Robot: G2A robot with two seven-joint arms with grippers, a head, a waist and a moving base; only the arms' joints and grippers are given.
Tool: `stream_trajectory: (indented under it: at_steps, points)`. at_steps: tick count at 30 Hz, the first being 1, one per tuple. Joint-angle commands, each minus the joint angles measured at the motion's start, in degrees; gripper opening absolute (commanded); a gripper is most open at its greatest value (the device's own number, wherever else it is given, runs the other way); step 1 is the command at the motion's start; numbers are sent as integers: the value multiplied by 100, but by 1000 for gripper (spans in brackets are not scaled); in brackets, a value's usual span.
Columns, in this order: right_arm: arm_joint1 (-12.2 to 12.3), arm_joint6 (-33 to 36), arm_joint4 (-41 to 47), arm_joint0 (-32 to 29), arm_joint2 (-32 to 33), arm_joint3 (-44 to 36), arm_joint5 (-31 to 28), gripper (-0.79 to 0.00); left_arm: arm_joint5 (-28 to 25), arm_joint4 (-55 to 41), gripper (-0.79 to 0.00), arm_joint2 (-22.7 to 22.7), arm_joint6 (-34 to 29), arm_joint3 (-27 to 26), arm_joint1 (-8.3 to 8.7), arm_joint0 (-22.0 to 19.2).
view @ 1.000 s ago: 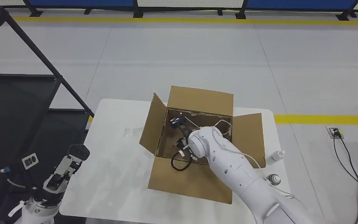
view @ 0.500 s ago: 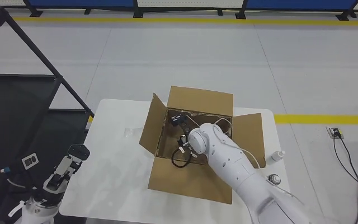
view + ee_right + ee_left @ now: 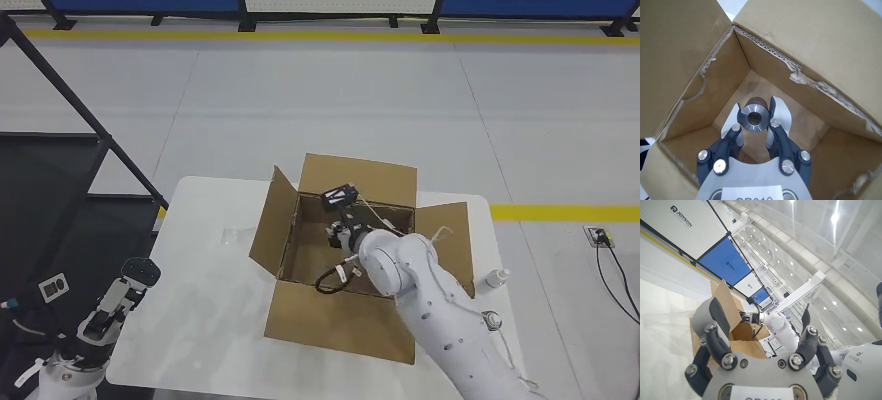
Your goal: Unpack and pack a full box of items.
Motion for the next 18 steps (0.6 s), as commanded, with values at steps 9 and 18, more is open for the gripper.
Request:
stream_trajectory:
  at_steps: [9, 18]
  points:
    - [355, -386, -1008, -2467, 1087, -3610, -415, -785, 0, 0, 0, 0, 0, 0, 0, 0]
    - [551, -1440, -603, -4941, 2501, -5027, -1048, -785, 0, 0, 0, 0, 0, 0, 0, 0]
